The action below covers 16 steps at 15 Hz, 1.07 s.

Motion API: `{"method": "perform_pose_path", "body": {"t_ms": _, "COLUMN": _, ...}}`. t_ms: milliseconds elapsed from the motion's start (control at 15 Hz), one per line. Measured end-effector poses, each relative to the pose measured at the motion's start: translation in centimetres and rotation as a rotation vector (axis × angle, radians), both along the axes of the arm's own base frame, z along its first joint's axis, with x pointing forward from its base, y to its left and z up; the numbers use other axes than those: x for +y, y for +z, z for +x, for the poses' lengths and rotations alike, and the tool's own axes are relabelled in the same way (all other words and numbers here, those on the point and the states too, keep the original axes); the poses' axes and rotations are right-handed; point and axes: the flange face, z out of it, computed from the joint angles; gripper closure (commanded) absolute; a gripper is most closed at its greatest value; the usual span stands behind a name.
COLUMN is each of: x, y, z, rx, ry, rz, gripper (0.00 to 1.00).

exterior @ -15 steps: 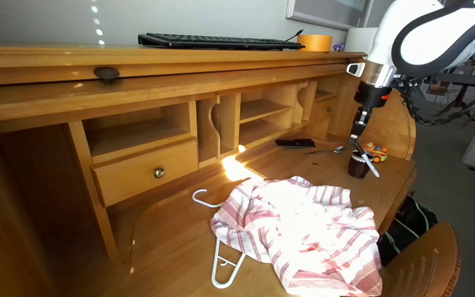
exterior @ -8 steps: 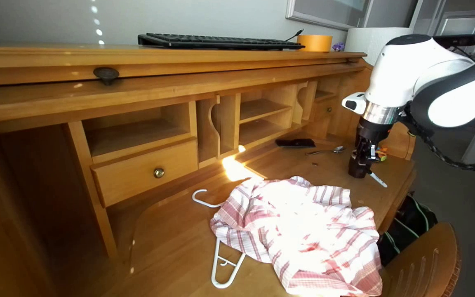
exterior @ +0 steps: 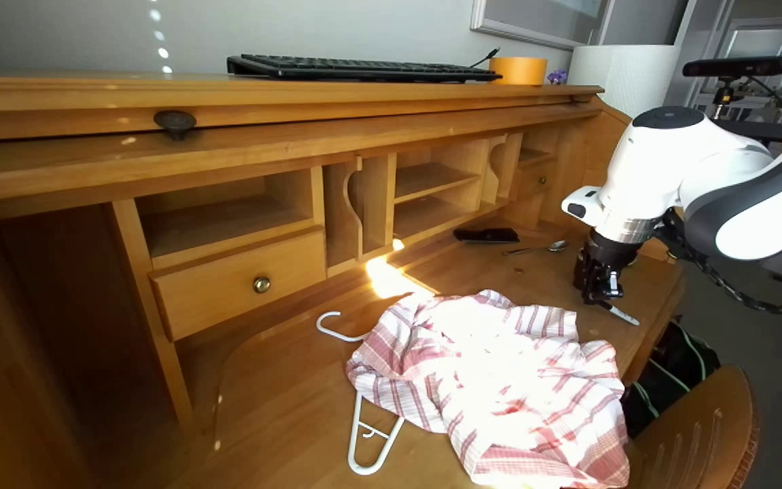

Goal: Remove the marker from the cup and put it on the table

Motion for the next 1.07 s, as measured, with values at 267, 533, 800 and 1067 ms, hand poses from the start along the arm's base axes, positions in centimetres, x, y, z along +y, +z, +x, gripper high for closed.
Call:
{"method": "perform_pose_path", "body": {"t_ms": 267, "x": 0.3, "y": -1.0, "z": 0.3, "rx": -0.073, "ry": -0.098, "rz": 0.043, "gripper": 0.97}}
{"method": "perform_pose_path", "body": {"t_ms": 533, "x": -0.3, "y": -0.8, "z": 0.8, "rx": -0.194, "ry": -0.260, "rz": 0.084, "gripper": 0.97}}
{"method": "perform_pose_path", "body": {"t_ms": 800, "x": -2.0, "y": -0.9, "z": 0.5, "rx": -0.312, "ry": -0.439, "rz": 0.103, "gripper": 0.97}}
{"method": "perform_pose_path", "body": {"t_ms": 1067, "x": -3.3, "y": -1.5, "z": 0.1, "rx": -0.368, "ry": -0.565, "rz": 0.091, "gripper": 0.97}}
